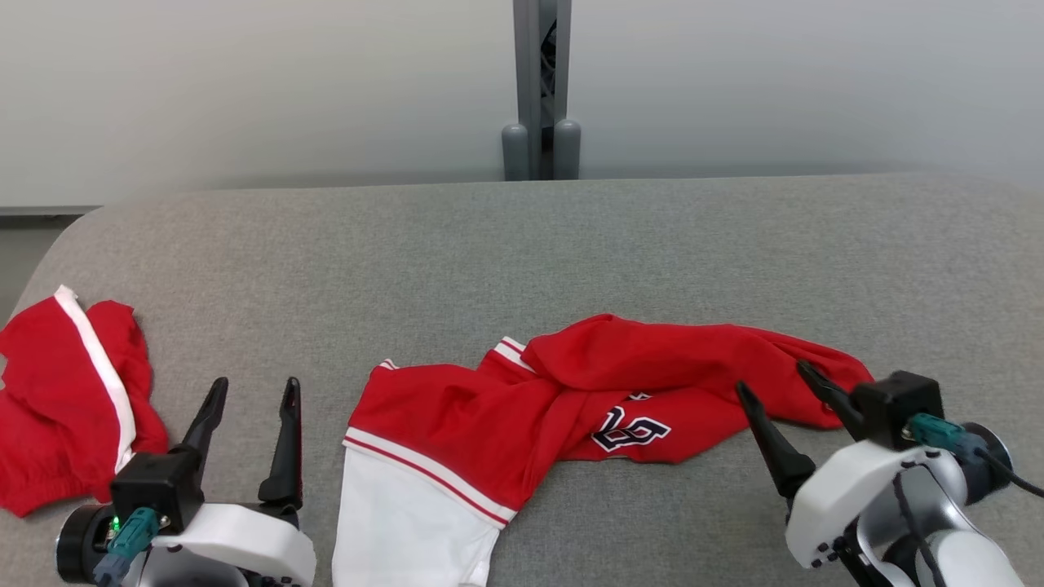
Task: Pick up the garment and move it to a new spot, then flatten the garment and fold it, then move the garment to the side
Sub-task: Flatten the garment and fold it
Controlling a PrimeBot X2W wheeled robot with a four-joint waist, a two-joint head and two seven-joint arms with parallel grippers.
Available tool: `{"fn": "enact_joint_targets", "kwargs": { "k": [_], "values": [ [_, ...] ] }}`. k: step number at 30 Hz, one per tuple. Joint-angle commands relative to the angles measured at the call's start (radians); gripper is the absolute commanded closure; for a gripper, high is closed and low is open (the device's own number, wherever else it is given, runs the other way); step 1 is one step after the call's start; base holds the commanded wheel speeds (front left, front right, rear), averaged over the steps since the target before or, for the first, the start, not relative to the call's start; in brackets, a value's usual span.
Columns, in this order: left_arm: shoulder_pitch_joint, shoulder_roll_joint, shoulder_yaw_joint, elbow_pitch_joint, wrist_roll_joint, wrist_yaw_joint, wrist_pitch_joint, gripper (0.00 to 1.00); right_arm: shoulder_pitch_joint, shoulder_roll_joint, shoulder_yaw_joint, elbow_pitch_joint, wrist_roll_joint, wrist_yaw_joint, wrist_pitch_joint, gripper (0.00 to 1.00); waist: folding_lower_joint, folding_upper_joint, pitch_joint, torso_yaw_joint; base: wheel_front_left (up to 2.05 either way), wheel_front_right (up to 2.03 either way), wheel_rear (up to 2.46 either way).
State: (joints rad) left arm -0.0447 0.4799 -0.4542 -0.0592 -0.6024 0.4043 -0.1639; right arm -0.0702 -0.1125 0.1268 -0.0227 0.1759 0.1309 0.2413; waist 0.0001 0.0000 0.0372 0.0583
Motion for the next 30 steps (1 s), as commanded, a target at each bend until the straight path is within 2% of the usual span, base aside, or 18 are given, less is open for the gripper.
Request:
{"fn": "enact_joint_targets", "kwargs": {
  "k": [1,6,11,17,21,23,24,25,26,30],
  "values": [
    [-0.029,-0.008,-0.009,0.003,0.004,-0.010,0.005,0.00,-0.042,-0.031,0.043,0.015,0.020,0.000,0.032,0.00,-0.0001,0.0000,0.026,0.032,0.00,0.00,0.00],
    [-0.075,-0.037,-0.040,0.022,0.012,-0.035,0.005,0.00,-0.151,-0.113,0.191,0.067,0.070,0.000,0.100,0.00,-0.0001,0.0000,0.074,0.098,0.00,0.00,0.00],
    [-0.122,-0.075,-0.070,0.062,0.013,-0.063,-0.006,0.00,-0.273,-0.160,0.316,0.145,0.113,0.000,0.131,0.00,-0.0001,0.0000,0.113,0.161,0.00,0.00,0.00],
    [-0.164,-0.116,-0.101,0.121,0.012,-0.100,-0.024,0.00,-0.402,-0.217,0.439,0.272,0.157,0.000,0.194,0.00,-0.0001,0.0000,0.138,0.221,0.00,0.00,0.00],
    [-0.180,-0.134,-0.110,0.156,0.009,-0.116,-0.039,0.00,-0.457,-0.247,0.497,0.335,0.186,0.000,0.232,0.00,-0.0001,0.0000,0.145,0.236,0.00,0.00,0.00],
    [-0.185,-0.139,-0.112,0.170,0.006,-0.120,-0.045,0.00,-0.472,-0.252,0.496,0.354,0.205,0.000,0.228,0.67,-0.0001,0.0000,0.147,0.236,0.00,0.00,0.00],
    [-0.185,-0.139,-0.112,0.170,0.006,-0.120,-0.045,0.00,-0.472,-0.252,0.496,0.354,0.205,0.000,0.228,0.67,-0.0001,0.0000,0.147,0.236,0.00,0.00,0.00],
    [-0.188,-0.142,-0.110,0.176,0.006,-0.121,-0.048,0.00,-0.475,-0.253,0.489,0.359,0.210,0.000,0.221,0.89,-0.0001,0.0000,0.147,0.234,0.00,0.00,0.00],
    [-0.191,-0.144,-0.108,0.182,0.004,-0.123,-0.052,0.00,-0.474,-0.254,0.479,0.365,0.220,0.000,0.216,1.00,-0.0001,0.0000,0.148,0.230,0.00,0.00,0.00],
    [-0.197,-0.147,-0.101,0.198,0.003,-0.129,-0.061,0.00,-0.449,-0.241,0.413,0.355,0.252,0.000,0.177,1.00,-0.0001,0.0000,0.146,0.205,0.00,0.00,0.00]
  ]
}}
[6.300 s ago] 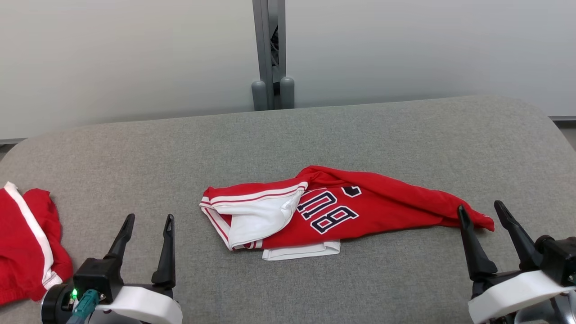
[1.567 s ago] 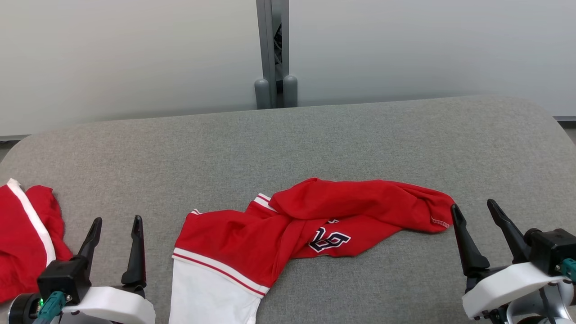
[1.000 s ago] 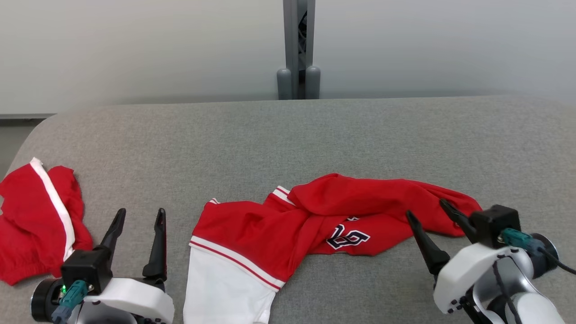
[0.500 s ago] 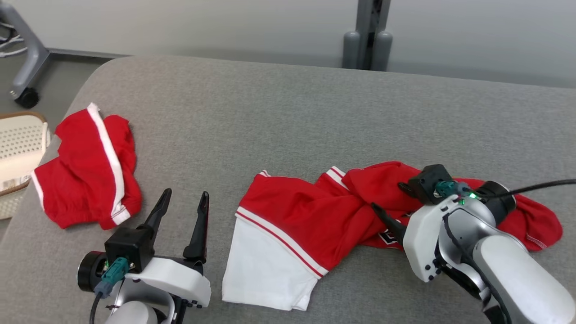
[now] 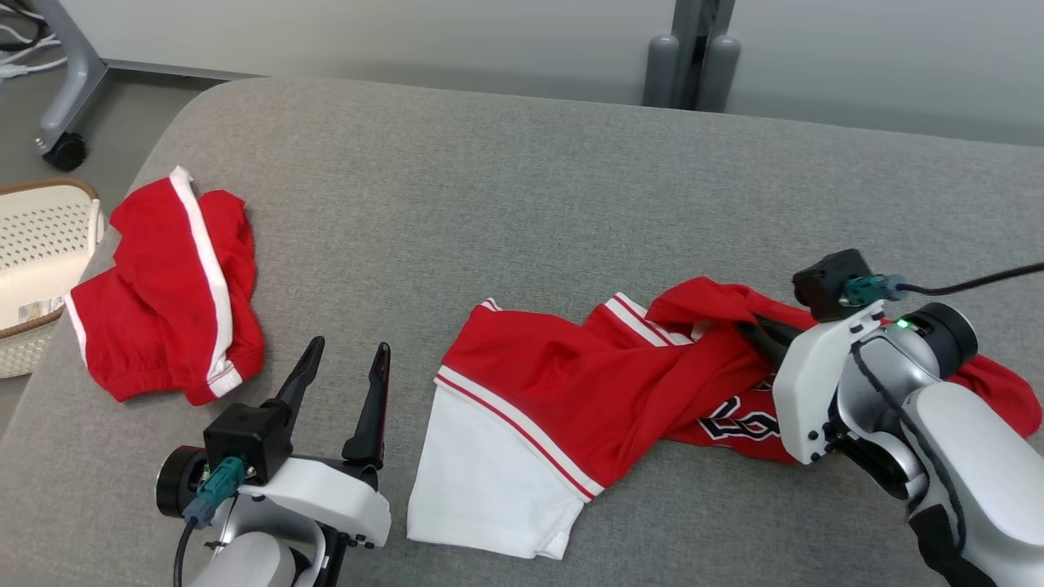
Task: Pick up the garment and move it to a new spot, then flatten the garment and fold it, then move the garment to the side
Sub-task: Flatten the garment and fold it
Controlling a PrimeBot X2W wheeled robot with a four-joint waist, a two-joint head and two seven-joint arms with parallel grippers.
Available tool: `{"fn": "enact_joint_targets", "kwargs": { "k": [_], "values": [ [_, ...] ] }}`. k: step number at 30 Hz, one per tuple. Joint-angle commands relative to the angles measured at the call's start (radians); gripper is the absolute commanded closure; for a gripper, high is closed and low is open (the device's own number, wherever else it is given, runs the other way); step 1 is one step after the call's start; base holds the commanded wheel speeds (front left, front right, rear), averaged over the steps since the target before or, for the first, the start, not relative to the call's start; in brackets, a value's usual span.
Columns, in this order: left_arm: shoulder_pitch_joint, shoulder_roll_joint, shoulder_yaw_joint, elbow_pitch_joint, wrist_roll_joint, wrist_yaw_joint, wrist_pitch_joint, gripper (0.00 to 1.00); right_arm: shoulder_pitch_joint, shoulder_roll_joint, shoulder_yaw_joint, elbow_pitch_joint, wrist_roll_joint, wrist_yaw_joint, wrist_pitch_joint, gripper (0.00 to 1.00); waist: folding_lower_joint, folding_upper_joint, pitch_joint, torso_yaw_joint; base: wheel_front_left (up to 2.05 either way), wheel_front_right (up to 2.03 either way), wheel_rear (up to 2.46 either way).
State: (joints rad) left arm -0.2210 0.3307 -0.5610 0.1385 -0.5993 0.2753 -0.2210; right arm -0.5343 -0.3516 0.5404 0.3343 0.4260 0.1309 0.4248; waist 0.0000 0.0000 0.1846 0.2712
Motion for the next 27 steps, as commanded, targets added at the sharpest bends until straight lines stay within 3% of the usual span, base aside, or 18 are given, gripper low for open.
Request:
{"fn": "enact_joint_targets", "kwargs": {
  "k": [1,10,19,25,26,27],
  "values": [
    [-0.020,0.004,0.008,0.003,0.000,0.000,-0.007,0.00,0.024,0.007,-0.027,-0.013,0.017,0.000,-0.022,1.00,0.0000,0.0000,-0.002,-0.016,0.00,0.00,0.00],
    [-0.014,0.027,0.022,0.006,0.000,0.004,-0.014,0.00,0.226,0.097,-0.350,-0.150,0.171,0.000,-0.087,1.00,0.0000,0.0000,-0.007,-0.103,0.00,0.00,0.00],
    [0.008,0.053,0.031,-0.011,-0.007,0.017,0.002,0.00,0.432,0.248,-0.662,-0.212,0.470,0.000,-0.120,1.00,0.0000,0.0000,-0.012,-0.179,0.00,0.00,0.00],
    [0.012,0.066,0.033,-0.024,-0.010,0.024,0.016,0.00,0.468,0.286,-0.715,-0.127,0.615,0.000,-0.156,1.00,0.0000,0.0000,-0.011,-0.214,0.00,0.00,0.00],
    [0.013,0.069,0.034,-0.026,-0.011,0.025,0.018,0.00,0.469,0.289,-0.714,-0.110,0.628,0.000,-0.167,0.85,0.0000,0.0000,-0.012,-0.218,0.00,0.00,0.00],
    [0.015,0.073,0.035,-0.028,-0.012,0.027,0.020,0.00,0.466,0.291,-0.716,-0.098,0.642,0.000,-0.179,0.42,0.0000,0.0000,-0.012,-0.223,0.00,0.00,0.00]
  ]
}}
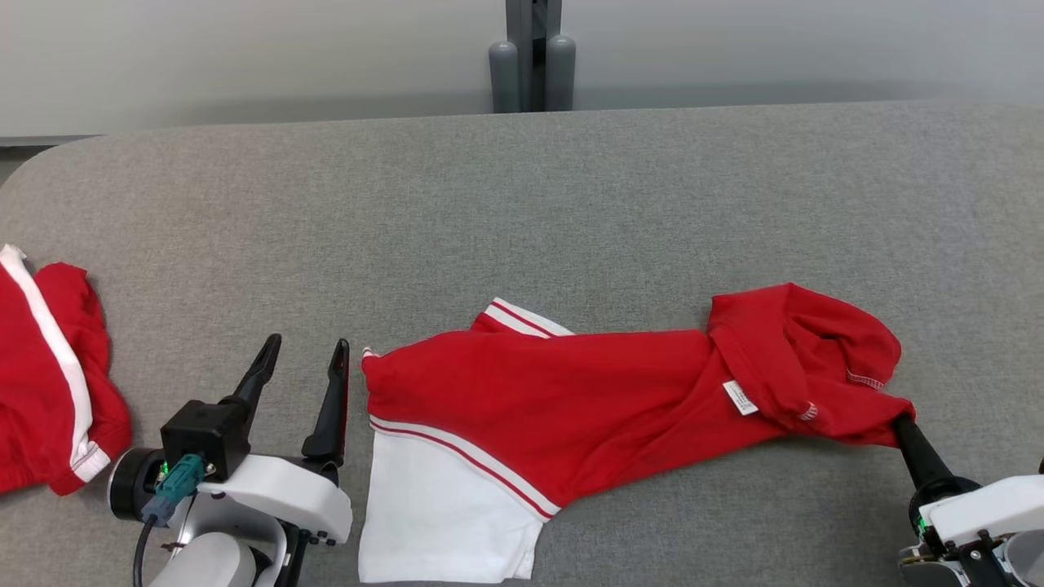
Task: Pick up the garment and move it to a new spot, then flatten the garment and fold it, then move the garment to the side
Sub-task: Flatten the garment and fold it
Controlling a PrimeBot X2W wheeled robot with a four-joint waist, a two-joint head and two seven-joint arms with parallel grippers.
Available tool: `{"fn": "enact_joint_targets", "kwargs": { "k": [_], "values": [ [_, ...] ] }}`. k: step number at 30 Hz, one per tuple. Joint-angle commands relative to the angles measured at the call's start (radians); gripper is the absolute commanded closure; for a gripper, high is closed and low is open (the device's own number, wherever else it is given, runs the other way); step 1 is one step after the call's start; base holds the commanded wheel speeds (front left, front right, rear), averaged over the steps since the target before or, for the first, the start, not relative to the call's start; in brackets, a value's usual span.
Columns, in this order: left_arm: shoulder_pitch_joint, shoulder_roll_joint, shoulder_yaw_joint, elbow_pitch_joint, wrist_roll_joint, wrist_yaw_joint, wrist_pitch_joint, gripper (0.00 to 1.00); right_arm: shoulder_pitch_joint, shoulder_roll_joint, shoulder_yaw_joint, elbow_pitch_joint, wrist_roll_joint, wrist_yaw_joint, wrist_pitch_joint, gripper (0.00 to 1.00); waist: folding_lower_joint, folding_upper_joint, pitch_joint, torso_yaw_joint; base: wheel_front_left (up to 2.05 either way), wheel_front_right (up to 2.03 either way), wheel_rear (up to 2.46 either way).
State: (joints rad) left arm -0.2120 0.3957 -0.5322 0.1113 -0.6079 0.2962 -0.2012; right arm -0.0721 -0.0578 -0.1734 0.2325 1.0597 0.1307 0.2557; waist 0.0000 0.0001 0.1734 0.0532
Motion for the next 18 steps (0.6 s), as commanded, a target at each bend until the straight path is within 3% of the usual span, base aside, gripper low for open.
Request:
{"fn": "enact_joint_targets", "kwargs": {
  "k": [1,8,13,18],
  "values": [
    [0.008,0.011,0.007,-0.003,-0.004,0.008,0.002,0.00,0.001,-0.002,0.000,0.015,0.010,0.000,-0.023,0.00,0.0000,-0.0001,-0.001,-0.009,0.00,0.00,0.00],
    [0.020,0.028,0.017,-0.026,-0.005,0.023,0.006,0.00,0.013,-0.026,-0.047,0.030,-0.076,0.000,-0.181,0.00,0.0000,-0.0001,-0.018,-0.032,0.00,0.00,0.00],
    [0.030,0.045,0.031,-0.045,-0.006,0.036,-0.002,0.00,0.006,-0.064,-0.076,-0.034,-0.295,0.000,-0.322,0.00,0.0000,-0.0001,-0.032,-0.046,0.00,0.00,0.00],
    [0.042,0.058,0.040,-0.061,-0.003,0.047,-0.006,0.00,-0.002,-0.051,-0.048,-0.176,-0.525,0.000,-0.361,0.00,0.0000,-0.0001,-0.053,-0.052,0.00,0.00,0.00]
  ]
}}
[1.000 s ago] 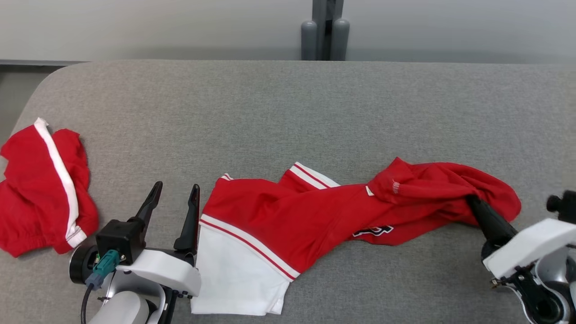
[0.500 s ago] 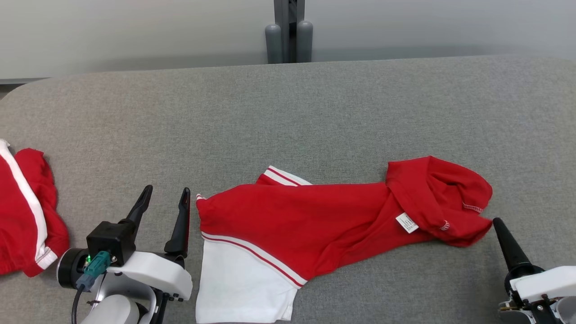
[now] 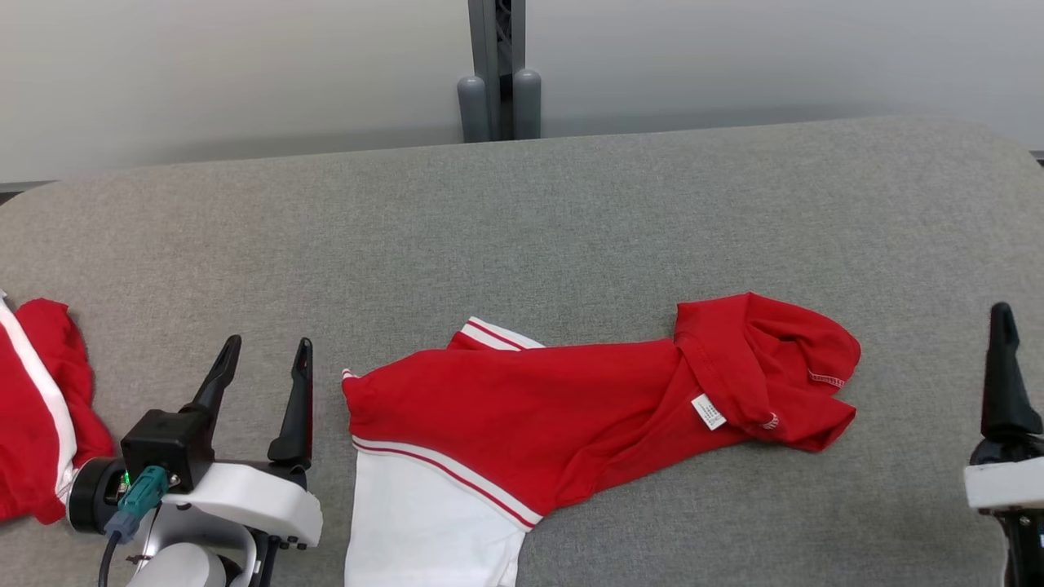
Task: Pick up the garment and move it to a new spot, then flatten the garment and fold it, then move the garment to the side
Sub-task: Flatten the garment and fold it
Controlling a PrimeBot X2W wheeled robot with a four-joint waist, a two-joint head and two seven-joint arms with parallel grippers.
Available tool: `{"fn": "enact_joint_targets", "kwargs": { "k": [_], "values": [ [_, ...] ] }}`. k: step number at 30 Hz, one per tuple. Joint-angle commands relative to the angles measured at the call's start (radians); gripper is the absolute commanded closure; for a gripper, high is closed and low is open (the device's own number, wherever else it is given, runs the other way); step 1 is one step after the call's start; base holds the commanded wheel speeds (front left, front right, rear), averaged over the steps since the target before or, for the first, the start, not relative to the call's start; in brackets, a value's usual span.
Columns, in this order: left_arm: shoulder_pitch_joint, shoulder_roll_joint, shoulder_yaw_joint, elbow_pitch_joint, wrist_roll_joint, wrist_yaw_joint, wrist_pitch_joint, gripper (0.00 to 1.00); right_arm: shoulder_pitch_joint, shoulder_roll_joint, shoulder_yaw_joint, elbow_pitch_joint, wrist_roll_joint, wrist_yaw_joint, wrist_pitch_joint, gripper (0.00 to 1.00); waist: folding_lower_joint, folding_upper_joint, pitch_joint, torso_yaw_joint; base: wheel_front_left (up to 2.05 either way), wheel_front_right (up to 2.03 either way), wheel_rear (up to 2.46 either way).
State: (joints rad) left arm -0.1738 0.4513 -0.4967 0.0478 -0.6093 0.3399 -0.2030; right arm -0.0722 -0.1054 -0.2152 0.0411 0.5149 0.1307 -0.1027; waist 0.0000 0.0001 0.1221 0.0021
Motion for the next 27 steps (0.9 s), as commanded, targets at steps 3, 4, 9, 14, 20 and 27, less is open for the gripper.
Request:
{"fn": "enact_joint_targets", "kwargs": {
  "k": [3,4,9,14,20,27],
  "values": [
    [0.013,0.008,0.007,-0.011,-0.001,0.012,-0.002,0.00,0.010,0.008,0.039,-0.075,-0.102,0.000,0.011,0.00,0.0000,-0.0001,-0.019,-0.001,0.00,0.00,0.00],
    [0.019,0.010,0.007,-0.015,-0.001,0.013,-0.001,0.00,0.017,0.014,0.059,-0.101,-0.137,0.000,0.020,0.00,0.0000,-0.0001,-0.025,-0.001,0.00,0.00,0.00],
    [0.042,0.017,0.008,-0.034,-0.002,0.029,-0.003,0.00,0.051,0.029,0.154,-0.177,-0.244,0.000,0.081,0.00,0.0000,-0.0001,-0.056,0.003,0.00,0.00,0.00],
    [0.079,0.016,0.004,-0.049,-0.006,0.044,-0.001,0.00,0.101,0.040,0.215,-0.174,-0.283,0.000,0.121,0.00,0.0000,-0.0001,-0.093,0.013,0.00,0.00,0.00],
    [0.108,0.024,-0.003,-0.064,-0.006,0.061,0.014,0.00,0.150,0.050,0.219,-0.150,-0.304,0.000,0.141,0.00,0.0000,-0.0001,-0.127,0.028,0.00,0.00,0.00],
    [0.126,0.029,-0.002,-0.081,-0.009,0.082,0.024,0.00,0.165,0.053,0.220,-0.137,-0.316,0.000,0.152,0.00,0.0000,-0.0001,-0.134,0.030,0.00,0.00,0.00]
  ]
}}
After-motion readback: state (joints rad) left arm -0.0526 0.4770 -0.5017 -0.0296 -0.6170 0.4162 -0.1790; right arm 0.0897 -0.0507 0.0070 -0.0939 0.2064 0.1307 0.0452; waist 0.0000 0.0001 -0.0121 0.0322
